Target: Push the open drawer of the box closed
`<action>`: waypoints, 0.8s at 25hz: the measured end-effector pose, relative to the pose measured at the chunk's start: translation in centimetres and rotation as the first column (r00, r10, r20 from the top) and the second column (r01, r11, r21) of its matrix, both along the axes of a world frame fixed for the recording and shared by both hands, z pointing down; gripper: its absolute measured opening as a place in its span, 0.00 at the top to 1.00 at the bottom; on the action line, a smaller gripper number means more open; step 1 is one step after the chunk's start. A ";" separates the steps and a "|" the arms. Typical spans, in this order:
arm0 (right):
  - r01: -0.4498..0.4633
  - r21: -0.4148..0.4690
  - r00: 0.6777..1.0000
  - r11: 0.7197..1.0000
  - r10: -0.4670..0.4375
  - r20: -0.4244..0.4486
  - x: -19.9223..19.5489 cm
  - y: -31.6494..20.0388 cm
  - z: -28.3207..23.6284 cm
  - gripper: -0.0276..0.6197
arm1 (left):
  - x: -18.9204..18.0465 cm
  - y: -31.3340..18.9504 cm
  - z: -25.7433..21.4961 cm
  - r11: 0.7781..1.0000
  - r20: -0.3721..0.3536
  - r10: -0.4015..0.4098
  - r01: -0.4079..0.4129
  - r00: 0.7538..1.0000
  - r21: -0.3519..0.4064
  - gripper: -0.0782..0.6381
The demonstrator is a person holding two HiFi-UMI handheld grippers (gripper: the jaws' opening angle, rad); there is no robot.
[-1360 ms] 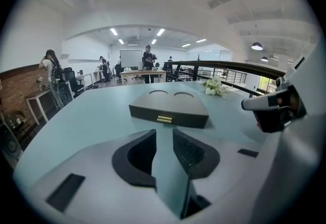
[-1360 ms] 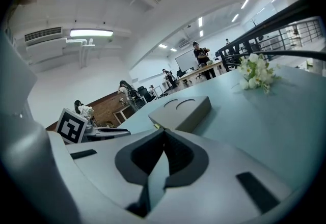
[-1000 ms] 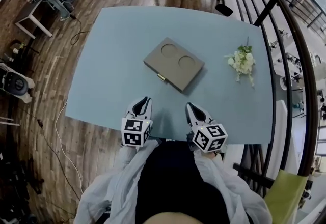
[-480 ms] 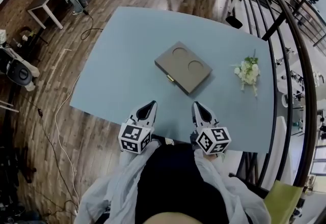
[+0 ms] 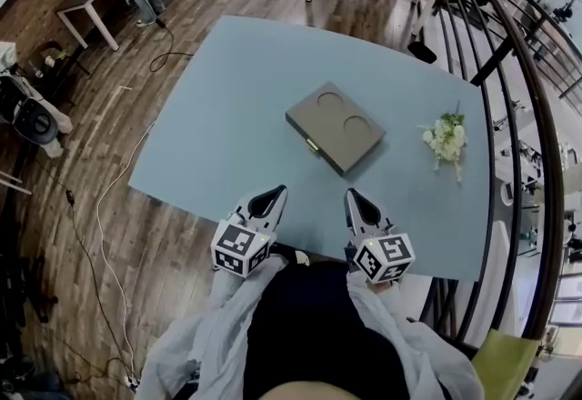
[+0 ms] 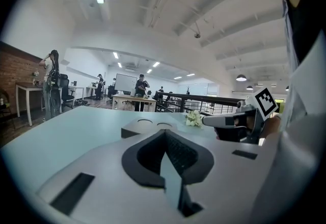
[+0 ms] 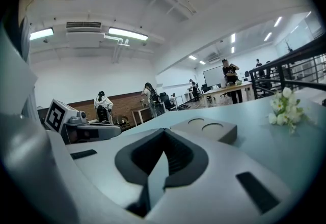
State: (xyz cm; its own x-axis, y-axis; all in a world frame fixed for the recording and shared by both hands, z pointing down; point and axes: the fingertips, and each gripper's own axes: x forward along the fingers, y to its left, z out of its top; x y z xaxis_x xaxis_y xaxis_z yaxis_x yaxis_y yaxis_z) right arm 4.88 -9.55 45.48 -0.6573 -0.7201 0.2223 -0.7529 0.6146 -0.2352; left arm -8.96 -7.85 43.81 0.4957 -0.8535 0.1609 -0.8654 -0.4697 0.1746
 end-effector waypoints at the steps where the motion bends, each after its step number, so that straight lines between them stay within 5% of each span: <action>1: 0.000 -0.002 1.000 1.000 0.000 -0.002 -0.1 0.0 0.1 0.95 | 0.0 0.0 -0.1 1.000 0.000 0.001 -0.001 1.000 0.004 0.87; 20: 0.004 -0.070 1.000 0.998 -0.003 0.016 -2.1 0.5 1.0 0.95 | -1.1 1.2 0.4 1.000 0.036 0.003 -0.003 0.999 -0.014 0.87</action>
